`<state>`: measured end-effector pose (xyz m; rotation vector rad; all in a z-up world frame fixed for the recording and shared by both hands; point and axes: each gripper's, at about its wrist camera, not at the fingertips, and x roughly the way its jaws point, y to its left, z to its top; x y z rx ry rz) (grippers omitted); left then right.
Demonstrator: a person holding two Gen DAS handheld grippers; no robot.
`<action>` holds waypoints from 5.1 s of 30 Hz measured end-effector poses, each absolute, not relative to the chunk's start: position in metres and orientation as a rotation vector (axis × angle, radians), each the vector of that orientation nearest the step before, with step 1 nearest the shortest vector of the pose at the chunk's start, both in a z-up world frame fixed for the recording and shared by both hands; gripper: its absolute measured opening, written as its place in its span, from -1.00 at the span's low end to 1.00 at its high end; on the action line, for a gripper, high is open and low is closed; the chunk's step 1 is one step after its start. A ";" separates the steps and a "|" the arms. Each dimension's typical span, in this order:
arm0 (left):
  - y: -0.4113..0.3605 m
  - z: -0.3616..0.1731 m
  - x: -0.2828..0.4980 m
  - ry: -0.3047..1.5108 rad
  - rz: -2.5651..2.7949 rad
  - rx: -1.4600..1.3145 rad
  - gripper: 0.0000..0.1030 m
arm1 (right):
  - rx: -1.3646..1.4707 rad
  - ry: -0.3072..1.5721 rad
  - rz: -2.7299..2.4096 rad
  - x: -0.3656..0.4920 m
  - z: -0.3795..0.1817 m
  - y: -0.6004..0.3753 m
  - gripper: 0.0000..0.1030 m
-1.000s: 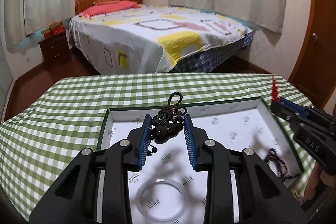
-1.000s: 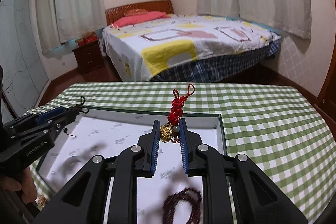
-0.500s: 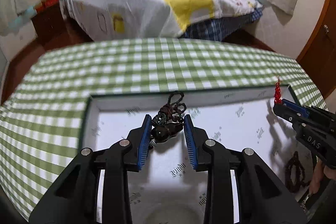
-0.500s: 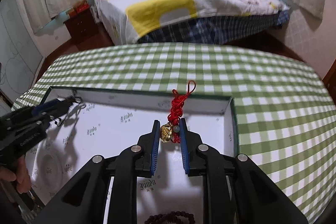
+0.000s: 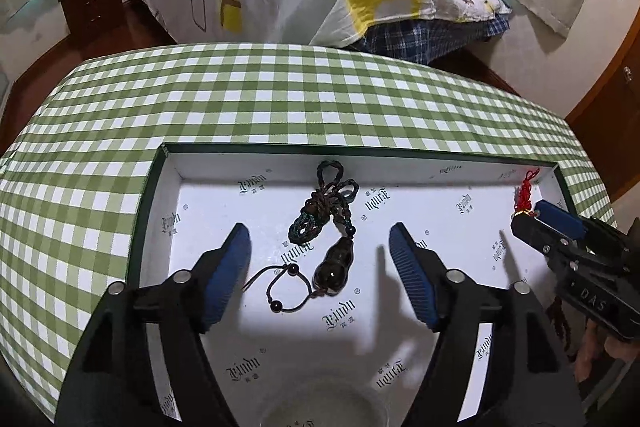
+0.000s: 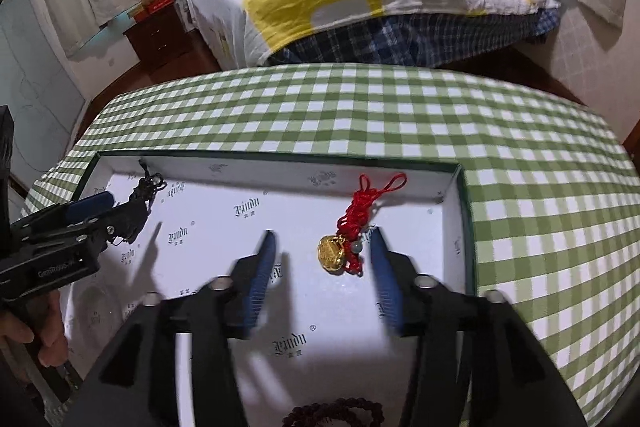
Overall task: Organize jewelry
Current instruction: 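Withdraw both grippers from the tray toward the remaining jewelry, then grasp the small red knot ornament with the right gripper and lift it, then grasp the gold chain necklace with the left gripper while the right holds the red knot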
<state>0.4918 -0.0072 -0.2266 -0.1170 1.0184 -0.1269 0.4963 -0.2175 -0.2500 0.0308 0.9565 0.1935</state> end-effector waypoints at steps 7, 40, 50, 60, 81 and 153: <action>-0.005 -0.203 0.464 0.861 -0.095 -0.071 0.54 | 0.034 0.799 0.159 0.473 -0.224 -0.227 0.10; 0.028 -0.143 0.231 0.669 0.036 -0.121 0.56 | -0.006 0.613 0.162 0.251 -0.206 -0.193 0.08; 0.057 -0.176 0.204 0.749 0.108 -0.145 0.56 | -0.025 0.702 0.211 0.247 -0.240 -0.170 -0.08; 0.080 -0.197 0.205 0.804 0.154 -0.159 0.56 | -0.044 0.833 0.238 0.262 -0.265 -0.157 -0.36; 0.058 -0.215 0.219 0.847 0.096 -0.152 0.55 | -0.027 0.830 0.262 0.255 -0.255 -0.167 -0.80; 0.036 -0.205 0.225 0.797 -0.010 -0.128 -0.87 | 0.064 0.765 0.159 0.247 -0.238 -0.233 -0.80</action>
